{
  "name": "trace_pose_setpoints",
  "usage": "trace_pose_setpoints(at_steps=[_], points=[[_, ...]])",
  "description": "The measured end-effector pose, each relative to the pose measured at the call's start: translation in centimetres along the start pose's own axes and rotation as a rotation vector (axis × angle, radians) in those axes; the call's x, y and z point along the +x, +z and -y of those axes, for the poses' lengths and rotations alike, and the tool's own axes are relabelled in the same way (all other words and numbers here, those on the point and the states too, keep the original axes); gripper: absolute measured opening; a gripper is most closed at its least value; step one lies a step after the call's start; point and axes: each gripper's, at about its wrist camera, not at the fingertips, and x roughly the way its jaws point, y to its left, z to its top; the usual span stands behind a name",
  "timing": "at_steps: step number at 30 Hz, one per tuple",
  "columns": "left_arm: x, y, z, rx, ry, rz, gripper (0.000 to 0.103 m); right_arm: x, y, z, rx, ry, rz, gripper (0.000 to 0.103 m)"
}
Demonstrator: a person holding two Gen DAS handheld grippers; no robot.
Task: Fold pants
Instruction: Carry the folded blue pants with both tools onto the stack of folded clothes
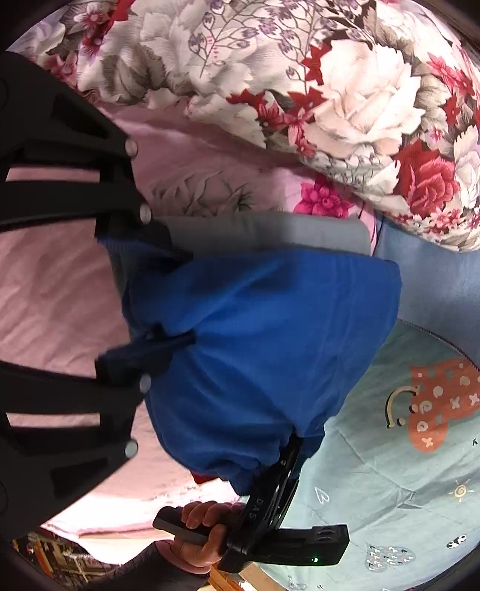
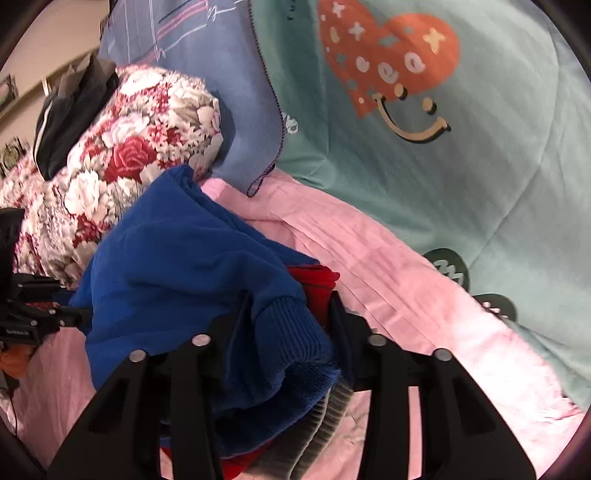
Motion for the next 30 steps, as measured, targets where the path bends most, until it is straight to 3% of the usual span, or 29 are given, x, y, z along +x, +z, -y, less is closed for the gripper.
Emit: trace_pose_setpoints(at_steps=[2,4,7,9,12,16,20,21,23,27,30], points=[[-0.3,-0.2,-0.3,-0.011,0.034,0.013,0.068,-0.4,-0.3,0.1,0.02,0.022,0.015,0.051],[-1.2,-0.2,-0.6,-0.027,0.075,0.021,0.076,-0.6,0.1,0.9,0.075,0.065,0.004,0.052],[-3.9,0.3,-0.4,-0.022,0.138,0.083,0.075,-2.8,1.0,1.7,0.162,0.041,-0.014,0.057],[-5.8,0.9,0.1,-0.01,0.151,0.137,0.075,-5.6,1.3,1.7,0.205,0.06,0.053,0.057],[-7.3,2.4,1.8,0.01,0.103,0.192,0.075,-8.4,2.0,0.4,0.214,0.134,0.146,0.057],[-5.0,4.1,5.6,0.098,0.048,0.198,0.075,-6.6,2.2,-1.5,0.196,0.236,0.098,0.046],[0.9,4.0,5.7,0.106,0.07,0.085,0.075,-1.2,-0.2,-0.7,0.149,0.095,-0.018,0.032],[2.0,3.7,5.5,0.122,0.088,0.075,0.077,-0.6,-1.1,-0.7,0.088,0.078,0.014,0.032],[3.0,3.0,5.9,0.178,0.133,0.086,0.077,-0.4,-1.4,-0.6,0.08,0.085,0.041,0.032],[0.7,4.3,6.3,0.156,0.124,0.072,0.076,-3.4,-0.2,-1.5,0.103,0.056,0.029,0.034],[-2.5,5.1,6.3,0.129,0.097,0.157,0.079,-7.6,-0.8,-2.7,0.083,0.065,0.123,0.036]])
